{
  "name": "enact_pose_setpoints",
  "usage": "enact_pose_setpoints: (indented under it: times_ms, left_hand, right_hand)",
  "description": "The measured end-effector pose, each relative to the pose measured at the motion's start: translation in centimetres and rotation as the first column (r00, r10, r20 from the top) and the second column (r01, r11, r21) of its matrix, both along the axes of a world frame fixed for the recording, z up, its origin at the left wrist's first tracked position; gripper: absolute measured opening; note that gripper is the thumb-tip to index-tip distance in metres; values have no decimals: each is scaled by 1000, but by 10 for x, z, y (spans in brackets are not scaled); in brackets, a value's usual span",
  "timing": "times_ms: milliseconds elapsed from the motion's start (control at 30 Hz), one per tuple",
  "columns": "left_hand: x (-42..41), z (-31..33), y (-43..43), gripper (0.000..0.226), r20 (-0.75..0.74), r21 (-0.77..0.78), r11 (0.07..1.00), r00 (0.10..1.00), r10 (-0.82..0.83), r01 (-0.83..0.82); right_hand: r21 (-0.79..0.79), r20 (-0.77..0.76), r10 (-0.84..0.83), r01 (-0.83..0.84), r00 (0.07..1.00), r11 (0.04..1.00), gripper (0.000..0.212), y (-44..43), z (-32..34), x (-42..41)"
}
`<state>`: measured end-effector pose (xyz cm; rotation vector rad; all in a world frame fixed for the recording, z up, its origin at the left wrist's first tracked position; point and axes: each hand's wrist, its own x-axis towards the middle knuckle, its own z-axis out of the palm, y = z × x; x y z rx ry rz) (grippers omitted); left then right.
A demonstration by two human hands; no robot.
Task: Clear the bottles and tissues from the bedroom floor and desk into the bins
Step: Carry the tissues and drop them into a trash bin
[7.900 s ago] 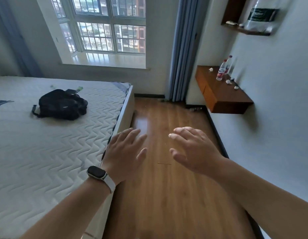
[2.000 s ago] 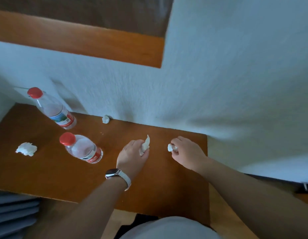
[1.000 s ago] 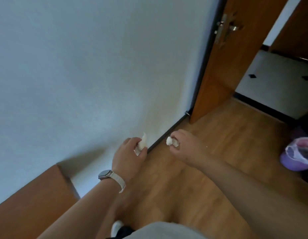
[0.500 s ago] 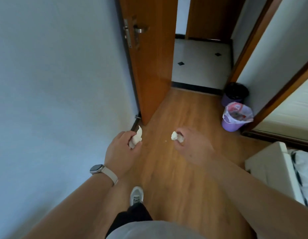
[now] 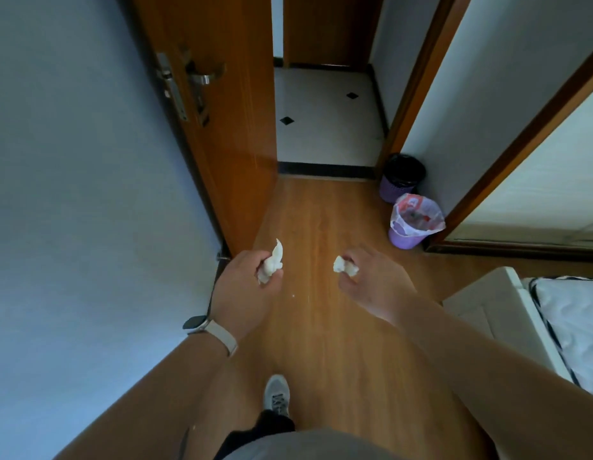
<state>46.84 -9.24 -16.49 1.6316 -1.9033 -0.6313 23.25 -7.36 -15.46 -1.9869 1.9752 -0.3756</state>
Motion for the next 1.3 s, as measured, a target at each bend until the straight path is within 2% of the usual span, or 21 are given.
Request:
enact_pose_setpoints:
  times_ms: [167, 367, 700, 967, 1300]
  left_hand:
    - [14, 1, -80, 23, -24, -22, 993, 993, -117, 117]
    - [6, 12, -141, 21, -79, -46, 985, 982, -170, 167]
    - [-26, 8, -215, 24, -35, -49, 975, 975, -217, 216]
    - [-109, 15, -310, 28, 47, -44, 968, 969, -243, 245]
    - [-265, 25, -415, 30, 90, -51, 923, 922, -376, 381]
  right_hand:
    - [-31, -21, -99, 98, 995, 995, 22, -51, 10, 10]
    - [-2, -75, -141, 142, 987, 990, 21, -84, 15, 9]
    - [-60, -6, -164, 163, 986, 985, 22, -169, 11, -16]
    - [-56, 104, -202, 209, 974, 976, 19, -263, -5, -98]
    - [-104, 106, -348, 358, 932, 928, 22, -347, 3, -240]
